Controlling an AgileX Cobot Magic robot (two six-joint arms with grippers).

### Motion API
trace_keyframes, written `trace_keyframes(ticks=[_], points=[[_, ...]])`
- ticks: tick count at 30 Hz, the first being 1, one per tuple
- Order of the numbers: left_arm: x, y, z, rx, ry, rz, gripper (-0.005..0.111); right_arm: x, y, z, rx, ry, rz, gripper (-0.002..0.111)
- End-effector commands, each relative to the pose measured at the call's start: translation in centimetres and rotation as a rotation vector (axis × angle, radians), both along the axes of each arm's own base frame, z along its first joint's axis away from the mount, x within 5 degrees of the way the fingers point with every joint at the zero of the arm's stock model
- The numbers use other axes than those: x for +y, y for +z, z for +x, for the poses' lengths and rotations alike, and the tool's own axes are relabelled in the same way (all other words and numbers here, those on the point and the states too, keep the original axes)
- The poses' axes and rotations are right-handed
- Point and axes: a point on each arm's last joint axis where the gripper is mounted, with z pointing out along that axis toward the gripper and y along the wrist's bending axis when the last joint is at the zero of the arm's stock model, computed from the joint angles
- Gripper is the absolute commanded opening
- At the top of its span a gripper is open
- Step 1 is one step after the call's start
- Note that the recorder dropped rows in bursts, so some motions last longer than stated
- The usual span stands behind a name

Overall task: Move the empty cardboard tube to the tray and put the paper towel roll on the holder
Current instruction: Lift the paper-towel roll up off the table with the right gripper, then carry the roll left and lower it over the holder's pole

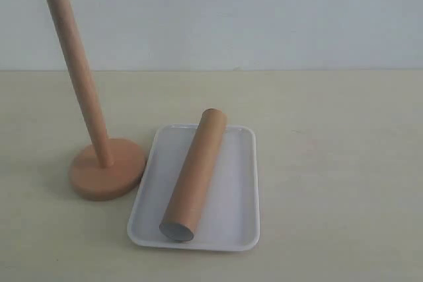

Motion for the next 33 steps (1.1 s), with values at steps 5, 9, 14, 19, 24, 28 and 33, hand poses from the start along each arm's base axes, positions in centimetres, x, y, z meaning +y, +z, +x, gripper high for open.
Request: trace_keyframes(ticks=[5,9,14,19,24,28,33], points=[[0.0,-0.1,0.0,-0.003,-0.003,-0.005,0.005,5.7,0.2,2.4,0.053,-0.030,-0.014,0.000],[0.0,-0.1,0.0,-0.003,-0.003,-0.005,0.005,7.3,-0.8,3.7,0.121,-0.068,-0.019,0.000],[0.0,-0.1,0.0,-0.003,-0.003,-0.005,0.005,8.0,-1.7,4.3,0.174,-0.065,-0.012,0.000],[0.0,-0.1,0.0,-0.003,-0.003,-0.005,0.005,9.3,-2.9,4.8,0.231,-0.006,0.020,0.000],[0.0,-0.1,0.0,-0.003,-0.003,-0.005,0.005,10.3,-4.3,5.4,0.248,-0.003,-0.005,0.000],[0.0,-0.1,0.0,-0.003,-0.003,-0.005,0.005,10.6,-4.9,5.7,0.264,-0.009,-0.015,0.000],[0.0,-0.1,0.0,-0.003,-0.003,-0.005,0.005,11.1,-5.9,6.2,0.289,-0.022,-0.033,0.000]])
